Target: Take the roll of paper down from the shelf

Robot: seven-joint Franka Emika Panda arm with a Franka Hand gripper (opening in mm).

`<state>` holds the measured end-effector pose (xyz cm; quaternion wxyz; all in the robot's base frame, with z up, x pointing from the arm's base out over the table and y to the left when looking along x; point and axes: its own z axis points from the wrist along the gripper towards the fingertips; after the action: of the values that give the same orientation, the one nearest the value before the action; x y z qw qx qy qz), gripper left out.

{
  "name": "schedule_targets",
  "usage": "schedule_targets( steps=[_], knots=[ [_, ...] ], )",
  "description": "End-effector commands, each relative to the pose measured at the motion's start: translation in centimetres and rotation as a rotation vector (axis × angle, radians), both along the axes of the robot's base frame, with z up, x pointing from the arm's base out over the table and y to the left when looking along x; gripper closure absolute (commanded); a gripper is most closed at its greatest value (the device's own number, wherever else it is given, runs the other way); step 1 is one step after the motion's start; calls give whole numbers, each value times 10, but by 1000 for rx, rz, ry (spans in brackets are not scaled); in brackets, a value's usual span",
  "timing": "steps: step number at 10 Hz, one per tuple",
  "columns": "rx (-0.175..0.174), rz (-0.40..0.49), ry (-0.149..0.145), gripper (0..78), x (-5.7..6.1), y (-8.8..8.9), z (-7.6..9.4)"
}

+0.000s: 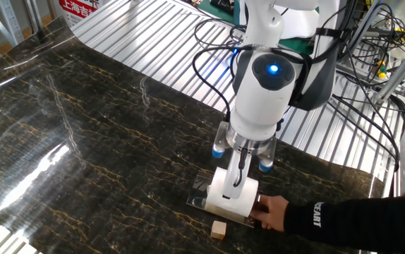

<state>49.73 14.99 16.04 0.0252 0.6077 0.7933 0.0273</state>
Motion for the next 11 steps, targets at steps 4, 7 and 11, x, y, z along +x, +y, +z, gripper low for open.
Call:
schedule_targets(
  steps=[4, 7, 11],
  knots=[
    [-8, 5, -11, 1, 2, 3, -13],
    [-38, 12, -11, 1, 1, 4, -24],
    [-61, 12, -11, 1, 2, 4, -26]
  ],
)
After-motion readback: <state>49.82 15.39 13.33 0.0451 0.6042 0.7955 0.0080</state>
